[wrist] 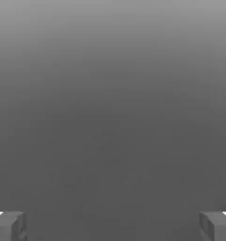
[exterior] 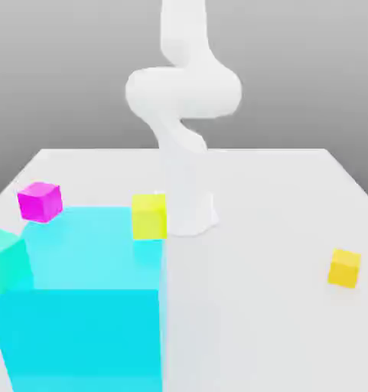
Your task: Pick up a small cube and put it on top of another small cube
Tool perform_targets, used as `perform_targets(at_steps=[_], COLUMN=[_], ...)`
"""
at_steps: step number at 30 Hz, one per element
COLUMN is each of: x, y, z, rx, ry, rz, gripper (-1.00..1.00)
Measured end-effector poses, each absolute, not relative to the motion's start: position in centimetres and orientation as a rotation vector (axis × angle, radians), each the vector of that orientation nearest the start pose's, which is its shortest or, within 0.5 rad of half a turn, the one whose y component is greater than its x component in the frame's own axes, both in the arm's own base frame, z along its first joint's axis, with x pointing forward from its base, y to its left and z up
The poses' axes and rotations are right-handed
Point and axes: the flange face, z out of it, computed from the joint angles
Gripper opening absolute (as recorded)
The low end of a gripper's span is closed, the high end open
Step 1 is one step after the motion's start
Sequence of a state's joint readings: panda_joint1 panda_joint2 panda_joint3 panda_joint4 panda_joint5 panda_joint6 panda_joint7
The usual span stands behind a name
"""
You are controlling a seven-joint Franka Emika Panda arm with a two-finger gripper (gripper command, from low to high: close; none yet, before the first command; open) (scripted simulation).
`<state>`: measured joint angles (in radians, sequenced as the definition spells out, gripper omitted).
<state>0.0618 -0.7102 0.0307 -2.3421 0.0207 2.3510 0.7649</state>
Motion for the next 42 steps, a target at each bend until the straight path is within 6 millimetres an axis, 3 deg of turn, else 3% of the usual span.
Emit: perform_targets(at_steps=[2, 5, 10, 15, 18, 21, 23, 27, 28, 35, 41, 42], x=[40.0, 41.4, 40.1, 34.6, 29.1, 23.9, 23.0, 22.7, 22.6, 22.6, 22.7, 23.8], y=[7.6, 13.2, 22.1, 29.1, 32.5, 33.7, 33.6, 33.6, 33.6, 33.5, 33.5, 33.1], z=[61.9, 55.3, 44.2, 33.3, 27.1, 21.4, 18.9, 14.6, 13.7, 13.6, 19.1, 19.7], rx=[-2.627, -2.738, -2.892, -3.006, -3.048, -3.078, -3.084, -3.085, -3.086, -3.086, -3.088, -3.097], ry=[0.783, 0.605, 0.284, -0.066, -0.323, -0.538, -0.572, -0.582, -0.584, -0.584, -0.581, -0.540], rz=[-0.831, -0.702, -0.491, -0.283, -0.158, -0.039, -0.010, 0.000, 0.001, 0.000, -0.001, -0.006], gripper=[0.00, 0.00, 0.00, 0.00, 0.00, 0.00, 0.00, 0.00, -1.00, -1.00, -1.00, -1.00])
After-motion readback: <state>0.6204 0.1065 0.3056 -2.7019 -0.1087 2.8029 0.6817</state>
